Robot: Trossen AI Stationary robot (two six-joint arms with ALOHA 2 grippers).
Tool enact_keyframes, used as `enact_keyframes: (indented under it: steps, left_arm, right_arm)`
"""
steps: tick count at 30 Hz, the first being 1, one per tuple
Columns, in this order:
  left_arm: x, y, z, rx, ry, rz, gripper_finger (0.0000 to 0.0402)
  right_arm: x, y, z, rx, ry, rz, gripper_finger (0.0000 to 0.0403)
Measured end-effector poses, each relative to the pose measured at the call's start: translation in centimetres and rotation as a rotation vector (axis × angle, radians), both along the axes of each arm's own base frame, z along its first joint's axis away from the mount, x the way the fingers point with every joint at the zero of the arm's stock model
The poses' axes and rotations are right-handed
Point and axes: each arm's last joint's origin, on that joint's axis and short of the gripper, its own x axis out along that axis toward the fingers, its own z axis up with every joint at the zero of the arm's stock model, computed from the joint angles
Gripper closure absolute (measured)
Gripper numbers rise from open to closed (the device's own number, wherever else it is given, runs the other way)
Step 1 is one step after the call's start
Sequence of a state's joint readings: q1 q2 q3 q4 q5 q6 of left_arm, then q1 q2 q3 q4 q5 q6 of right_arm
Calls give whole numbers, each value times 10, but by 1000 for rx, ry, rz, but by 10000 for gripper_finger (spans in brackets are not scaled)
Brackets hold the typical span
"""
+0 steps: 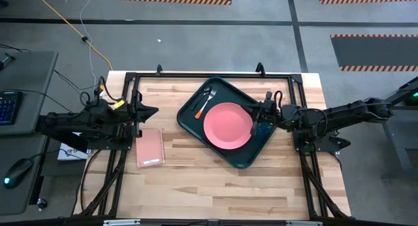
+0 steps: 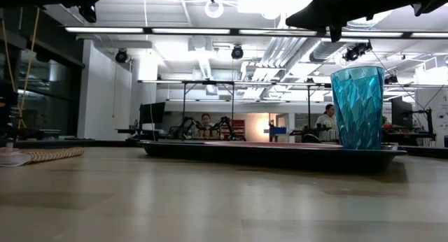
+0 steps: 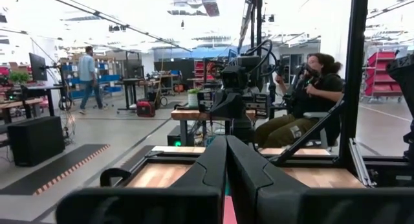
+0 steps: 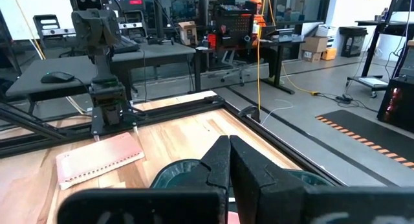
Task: Pick and place plate/cup/fork/spoon on tray
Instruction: Return to Home Position
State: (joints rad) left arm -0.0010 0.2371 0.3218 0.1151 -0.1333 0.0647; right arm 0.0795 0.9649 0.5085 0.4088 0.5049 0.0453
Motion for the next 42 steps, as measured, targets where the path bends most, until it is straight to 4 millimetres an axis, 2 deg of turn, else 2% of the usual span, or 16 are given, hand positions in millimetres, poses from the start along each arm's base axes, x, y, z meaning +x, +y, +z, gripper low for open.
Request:
enact_keyframes:
  steps: [5, 9, 19, 23, 42]
  left_arm:
    - [0, 0, 1, 0, -11, 0, 398]
    - [0, 0, 1, -6, -11, 0, 398]
    - [0, 0, 1, -25, -13, -4, 398]
    - [0, 0, 0, -47, -8, -9, 398]
    - [0, 0, -2, -52, 14, -9, 398]
  right_arm:
    - [0, 0, 0, 23, -12, -1, 401]
    - [0, -1, 3, 25, -48, -21, 381]
    - [-1, -2, 3, 22, -39, -76, 259]
    - [-1, -2, 2, 14, -26, -76, 228]
    - [-1, -2, 1, 13, -20, -76, 220]
